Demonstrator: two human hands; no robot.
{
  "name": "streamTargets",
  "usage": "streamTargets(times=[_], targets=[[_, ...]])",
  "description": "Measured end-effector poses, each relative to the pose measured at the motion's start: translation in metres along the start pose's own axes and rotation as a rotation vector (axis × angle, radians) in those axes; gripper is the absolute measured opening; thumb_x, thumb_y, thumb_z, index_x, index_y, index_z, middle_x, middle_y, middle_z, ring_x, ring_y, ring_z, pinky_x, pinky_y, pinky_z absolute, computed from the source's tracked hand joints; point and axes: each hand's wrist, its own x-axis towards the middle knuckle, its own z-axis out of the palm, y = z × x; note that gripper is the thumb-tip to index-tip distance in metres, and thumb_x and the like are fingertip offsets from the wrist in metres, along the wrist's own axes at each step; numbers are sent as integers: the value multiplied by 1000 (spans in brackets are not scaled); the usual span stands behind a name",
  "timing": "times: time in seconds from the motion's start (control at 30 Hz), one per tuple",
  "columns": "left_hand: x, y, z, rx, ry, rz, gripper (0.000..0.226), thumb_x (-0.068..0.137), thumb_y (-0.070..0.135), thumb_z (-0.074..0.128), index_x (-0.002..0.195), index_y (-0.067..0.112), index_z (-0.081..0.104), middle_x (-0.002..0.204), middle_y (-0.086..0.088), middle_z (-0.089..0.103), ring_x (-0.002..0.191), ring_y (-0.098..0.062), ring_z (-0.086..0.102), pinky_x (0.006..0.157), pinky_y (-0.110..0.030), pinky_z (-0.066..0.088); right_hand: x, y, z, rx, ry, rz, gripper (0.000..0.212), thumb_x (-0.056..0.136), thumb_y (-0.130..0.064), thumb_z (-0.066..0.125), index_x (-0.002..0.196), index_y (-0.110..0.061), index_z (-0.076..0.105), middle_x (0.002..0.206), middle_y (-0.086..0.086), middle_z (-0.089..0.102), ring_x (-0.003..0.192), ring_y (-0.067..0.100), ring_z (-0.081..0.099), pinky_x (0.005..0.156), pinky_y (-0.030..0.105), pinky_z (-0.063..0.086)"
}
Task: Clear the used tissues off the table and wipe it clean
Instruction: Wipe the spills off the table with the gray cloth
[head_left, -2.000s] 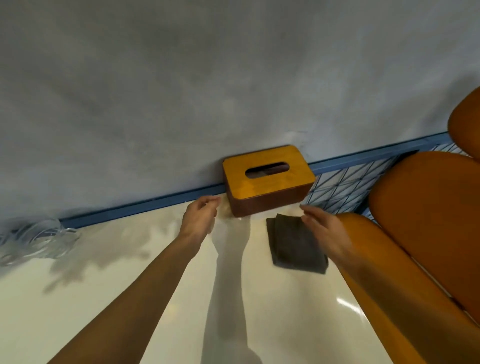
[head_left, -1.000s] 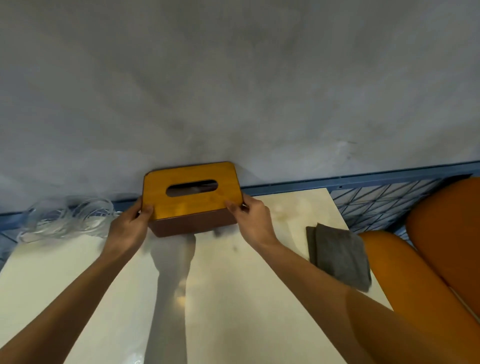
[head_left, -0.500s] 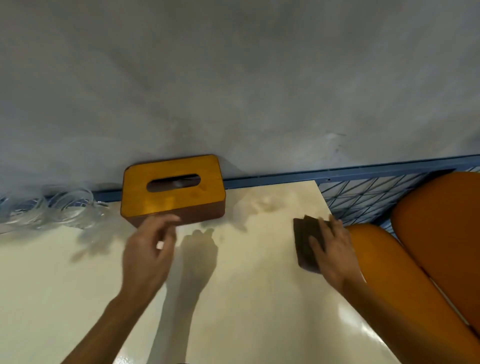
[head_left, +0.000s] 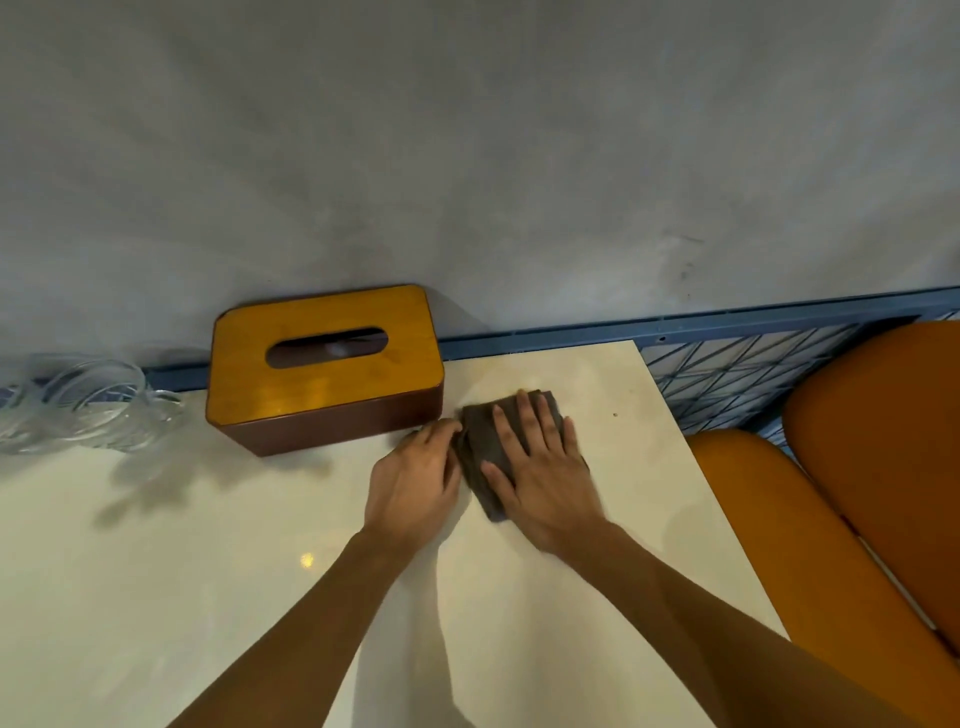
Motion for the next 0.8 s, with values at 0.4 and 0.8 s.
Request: streamTargets(times=[0.4,0.8], targets=[[0,-7,12,-18,34,-42,41,98,24,46,138,18,48,128,-3,63,109,-20,62,92,-35,51,59,68,-8,-126,-9,29,66,97,-59,8,152,-30,-12,161,5,-18,147,24,-19,120,51,-5],[-2,-9,11,34,29,-40,36,98,23,44,132,17,54,130,-3,61,111,-22,62,89,-35,52,57,73,-6,-11,-7,-104,55,102,-50,13,153,-37,-3,162,-1,-11,148,20,-16,120,45,-8]])
